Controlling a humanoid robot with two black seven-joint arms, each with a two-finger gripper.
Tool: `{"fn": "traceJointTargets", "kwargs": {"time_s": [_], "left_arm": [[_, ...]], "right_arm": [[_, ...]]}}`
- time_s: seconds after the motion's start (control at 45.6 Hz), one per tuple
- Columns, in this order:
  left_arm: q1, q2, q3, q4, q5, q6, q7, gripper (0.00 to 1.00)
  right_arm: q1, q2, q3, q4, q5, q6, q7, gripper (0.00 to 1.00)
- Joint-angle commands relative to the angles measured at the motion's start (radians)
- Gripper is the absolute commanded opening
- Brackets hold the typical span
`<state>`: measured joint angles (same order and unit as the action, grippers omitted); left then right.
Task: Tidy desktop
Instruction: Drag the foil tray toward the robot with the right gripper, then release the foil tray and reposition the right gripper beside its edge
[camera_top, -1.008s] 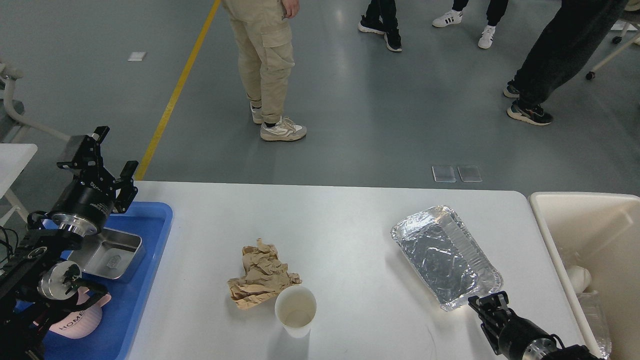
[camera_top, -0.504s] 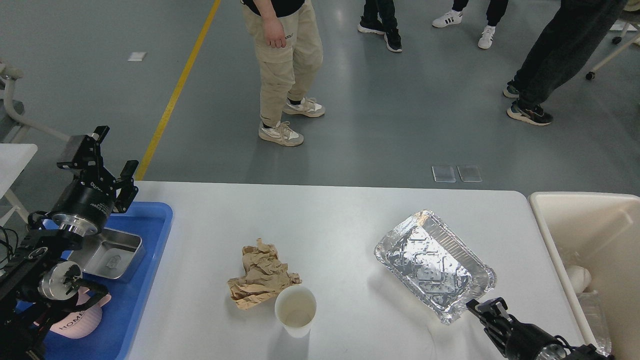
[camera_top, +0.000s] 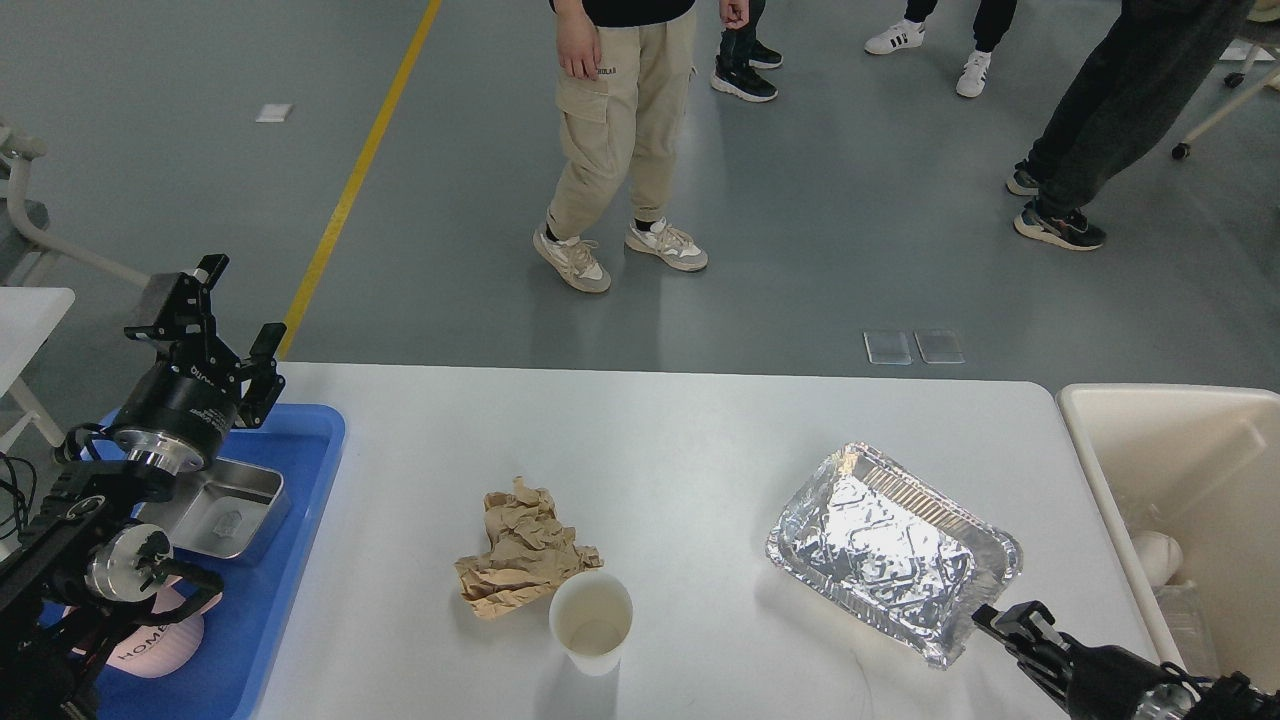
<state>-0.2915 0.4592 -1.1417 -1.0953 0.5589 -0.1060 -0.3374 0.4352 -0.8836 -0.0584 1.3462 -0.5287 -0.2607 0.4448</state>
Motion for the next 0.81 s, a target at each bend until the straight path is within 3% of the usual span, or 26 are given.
{"fn": "traceJointTargets", "kwargs": {"time_s": [0.0,0.373,0.416,0.46,0.526,0.592,0.701,0.789], "left_arm": [[0.0,-0.002,0.0,0.0,-0.001,0.0,0.0,0.97],[0.003,-0.001,0.002,0.0,-0.001,0.0,-0.011,0.97],[0.003,0.001,0.002,0.0,-0.001,0.0,-0.014,0.97],[0.003,-0.001,0.002,0.0,-0.001,0.0,-0.014,0.97],[0.003,-0.001,0.002,0.0,-0.001,0.0,-0.014,0.97],[0.003,0.001,0.0,0.0,-0.001,0.0,-0.014,0.97],[0.002,0.006,0.0,0.0,-0.001,0.0,-0.014,0.97],[0.0,0.007,0.0,0.0,-0.001,0.0,-0.014,0.97]], "right_arm": [[-0.009,0.005,-0.005,-0.006,0.001,-0.002,0.002,0.0],[-0.02,0.054,-0.001,-0.007,0.012,-0.014,0.0,0.0],[-0.02,0.054,-0.001,-0.007,0.013,-0.014,0.0,0.05],[-0.021,0.052,-0.001,-0.006,0.013,-0.011,0.0,0.15],[-0.026,0.052,0.006,-0.006,0.016,-0.011,-0.008,0.57],[-0.032,0.052,0.011,0.001,0.018,-0.008,-0.008,0.64],[-0.033,0.048,0.018,0.007,0.019,-0.011,-0.011,0.99],[-0.029,0.037,0.041,0.005,0.021,-0.014,-0.009,1.0]]}}
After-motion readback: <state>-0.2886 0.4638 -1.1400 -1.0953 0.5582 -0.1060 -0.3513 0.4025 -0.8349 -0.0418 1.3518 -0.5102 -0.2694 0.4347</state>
